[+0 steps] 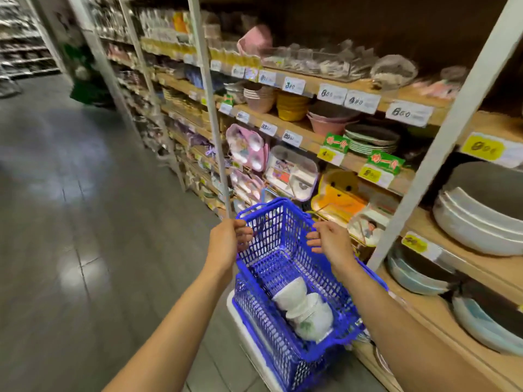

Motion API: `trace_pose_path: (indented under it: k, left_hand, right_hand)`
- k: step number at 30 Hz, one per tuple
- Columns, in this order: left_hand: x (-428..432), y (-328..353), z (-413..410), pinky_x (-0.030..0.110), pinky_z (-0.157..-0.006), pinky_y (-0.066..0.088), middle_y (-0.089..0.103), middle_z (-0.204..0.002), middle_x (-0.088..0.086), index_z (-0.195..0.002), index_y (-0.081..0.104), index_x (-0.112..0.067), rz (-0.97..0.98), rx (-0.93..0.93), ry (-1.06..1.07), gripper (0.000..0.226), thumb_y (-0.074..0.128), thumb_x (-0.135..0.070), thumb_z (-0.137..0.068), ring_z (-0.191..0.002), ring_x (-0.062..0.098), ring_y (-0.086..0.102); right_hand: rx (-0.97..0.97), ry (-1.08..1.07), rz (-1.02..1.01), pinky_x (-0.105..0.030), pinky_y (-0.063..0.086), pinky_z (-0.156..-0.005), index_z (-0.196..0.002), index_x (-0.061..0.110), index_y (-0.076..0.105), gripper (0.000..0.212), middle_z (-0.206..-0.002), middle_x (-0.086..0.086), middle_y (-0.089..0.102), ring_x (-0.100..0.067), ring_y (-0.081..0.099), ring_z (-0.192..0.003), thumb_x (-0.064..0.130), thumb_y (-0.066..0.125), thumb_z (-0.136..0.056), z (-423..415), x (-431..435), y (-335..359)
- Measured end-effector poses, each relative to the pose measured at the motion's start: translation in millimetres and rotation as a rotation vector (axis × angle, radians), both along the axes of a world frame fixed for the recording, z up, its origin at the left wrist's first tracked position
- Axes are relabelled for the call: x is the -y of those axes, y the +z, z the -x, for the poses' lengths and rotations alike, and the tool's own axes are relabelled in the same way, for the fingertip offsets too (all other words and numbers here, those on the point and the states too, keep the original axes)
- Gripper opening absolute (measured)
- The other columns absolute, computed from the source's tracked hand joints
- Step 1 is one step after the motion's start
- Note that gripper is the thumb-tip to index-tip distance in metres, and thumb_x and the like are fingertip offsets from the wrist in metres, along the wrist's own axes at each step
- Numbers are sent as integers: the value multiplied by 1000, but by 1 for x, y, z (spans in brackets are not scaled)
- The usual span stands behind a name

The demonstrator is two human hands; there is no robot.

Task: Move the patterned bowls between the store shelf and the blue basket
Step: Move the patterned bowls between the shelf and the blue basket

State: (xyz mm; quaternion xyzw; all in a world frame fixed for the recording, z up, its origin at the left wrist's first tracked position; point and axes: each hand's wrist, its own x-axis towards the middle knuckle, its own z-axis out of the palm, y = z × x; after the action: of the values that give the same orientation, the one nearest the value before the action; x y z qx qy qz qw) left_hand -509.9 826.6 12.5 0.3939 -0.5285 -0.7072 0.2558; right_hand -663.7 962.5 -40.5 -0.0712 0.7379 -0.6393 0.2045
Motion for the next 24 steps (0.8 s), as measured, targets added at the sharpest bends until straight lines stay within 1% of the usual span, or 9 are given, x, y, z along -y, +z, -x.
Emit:
trace_pose_path:
  k: [3, 5, 8, 11, 12, 14, 17, 21, 24]
  left_hand:
    - [22, -21, 12, 27, -59, 42, 62, -73, 7, -88, 58, -7, -19, 88, -12, 23, 36, -8, -92, -62, 17, 54]
    - [36, -34, 26, 26, -58, 41, 61, -73, 7, -88, 57, -8, -27, 144, -53, 23, 35, -9, -92, -62, 17, 53]
    - [58, -54, 60, 27, -57, 40, 60, -73, 7, -85, 56, -9, -34, 242, -126, 24, 34, -11, -94, -62, 18, 51]
    - [73, -78, 93, 27, -57, 42, 55, -72, 6, -76, 50, -14, -70, 361, -222, 27, 33, -17, -97, -61, 18, 49]
    - [75, -87, 105, 26, -57, 41, 51, -71, 5, -72, 45, -17, -98, 388, -259, 29, 32, -18, -97, -59, 17, 47]
    - [76, -103, 122, 27, -57, 36, 46, -69, 4, -68, 39, -19, -156, 436, -296, 29, 31, -19, -96, -58, 17, 44]
    - [71, -130, 145, 25, -52, 31, 44, -63, 4, -70, 38, -17, -263, 514, -340, 30, 30, -19, -99, -52, 17, 40]
    - [66, -161, 168, 18, -45, 26, 40, -47, -2, -68, 37, -19, -288, 613, -455, 35, 30, -18, -102, -41, 13, 34]
    - [65, -186, 184, 25, -50, 34, 47, -57, 5, -71, 43, -13, -274, 732, -569, 34, 31, -18, -102, -52, 18, 44]
  right_hand:
    - [57, -2, -74, -20, 44, -47, -95, 7, 62, 16, -78, -13, 64, -14, 56, -57, 11, 46, -96, 12, 26, -38]
    - [92, -1, -117, -28, 45, -56, -97, 5, 64, 18, -84, -16, 66, -17, 58, -63, 12, 47, -96, 23, 44, -63]
    - [145, -14, -182, -40, 46, -68, -84, 9, 64, 21, -94, -22, 70, -29, 64, -78, 16, 49, -95, 45, 65, -97]
    - [194, -40, -300, -52, 48, -70, -84, -9, 62, 30, -90, -36, 59, -42, 58, -74, 16, 48, -93, 64, 70, -125]
    - [203, -53, -329, -44, 39, -62, -77, -8, 59, 29, -82, -38, 51, -36, 50, -65, 15, 48, -92, 71, 70, -133]
    - [217, -69, -374, -35, 22, -66, -64, 9, 47, 26, -69, -23, 37, -24, 36, -65, 11, 48, -90, 81, 70, -144]
    - [246, -88, -496, -34, 23, -61, -57, 14, 36, 35, -66, -16, 37, -23, 36, -62, 9, 49, -90, 97, 64, -164]
    - [329, -121, -614, -32, 31, -64, -66, 10, 48, 27, -82, -20, 53, -25, 50, -77, 16, 47, -93, 98, 57, -180]
    - [367, -98, -711, -32, 37, -69, -78, 9, 61, 24, -96, -25, 60, -31, 60, -91, 19, 46, -95, 93, 55, -194]
